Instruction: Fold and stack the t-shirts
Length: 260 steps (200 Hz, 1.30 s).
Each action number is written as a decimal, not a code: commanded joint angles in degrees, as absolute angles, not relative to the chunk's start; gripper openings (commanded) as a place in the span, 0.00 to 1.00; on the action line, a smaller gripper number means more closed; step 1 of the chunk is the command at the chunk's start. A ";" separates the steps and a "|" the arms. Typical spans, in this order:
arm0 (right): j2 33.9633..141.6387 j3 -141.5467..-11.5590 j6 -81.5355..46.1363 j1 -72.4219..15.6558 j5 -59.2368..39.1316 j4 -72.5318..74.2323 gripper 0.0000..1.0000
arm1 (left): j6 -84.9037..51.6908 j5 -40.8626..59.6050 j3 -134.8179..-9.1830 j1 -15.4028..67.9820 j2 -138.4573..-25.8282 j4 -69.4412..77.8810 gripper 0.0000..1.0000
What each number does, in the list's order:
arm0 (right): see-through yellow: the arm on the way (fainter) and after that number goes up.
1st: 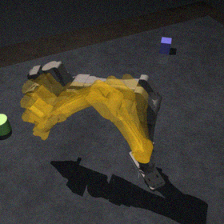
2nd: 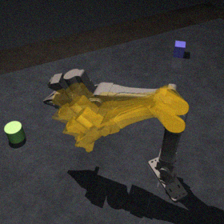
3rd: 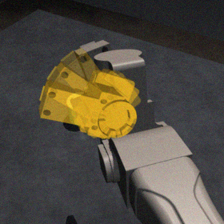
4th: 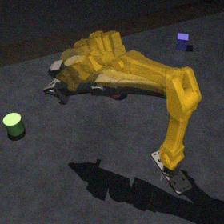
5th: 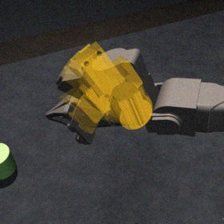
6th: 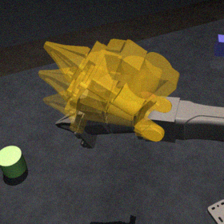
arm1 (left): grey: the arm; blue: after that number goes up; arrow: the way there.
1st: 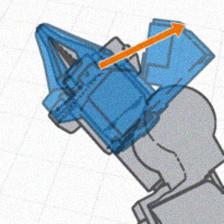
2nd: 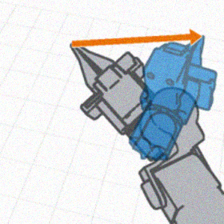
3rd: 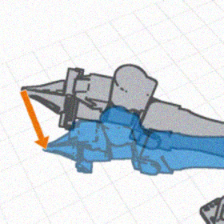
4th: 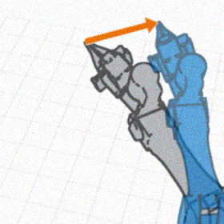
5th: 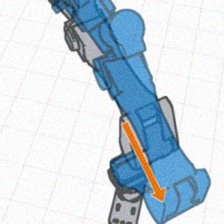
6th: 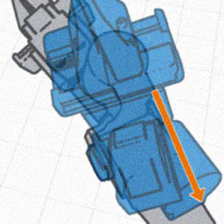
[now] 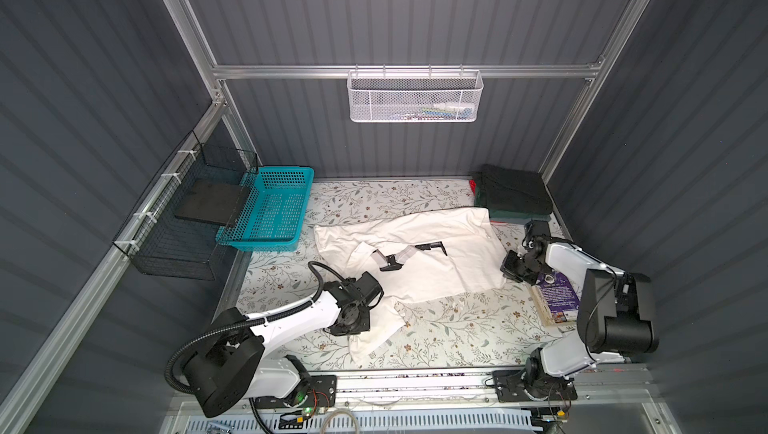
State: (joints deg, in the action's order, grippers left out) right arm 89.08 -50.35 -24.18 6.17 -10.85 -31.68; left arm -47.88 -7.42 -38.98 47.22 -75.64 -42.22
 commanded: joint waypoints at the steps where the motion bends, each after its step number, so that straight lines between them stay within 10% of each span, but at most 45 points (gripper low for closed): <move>1: 86.18 -49.34 -24.15 5.61 -10.90 -34.41 0.00 | -47.98 -12.61 -42.70 47.24 -73.30 -48.54 0.00; 176: 61.98 -47.13 -26.72 3.21 -7.12 -45.31 0.00 | -46.28 -24.07 -58.68 43.24 -61.04 -67.43 0.00; 260: 71.83 -48.95 -26.85 2.62 -10.90 -39.66 0.00 | -39.47 -22.79 -63.18 36.51 -66.40 -58.46 0.00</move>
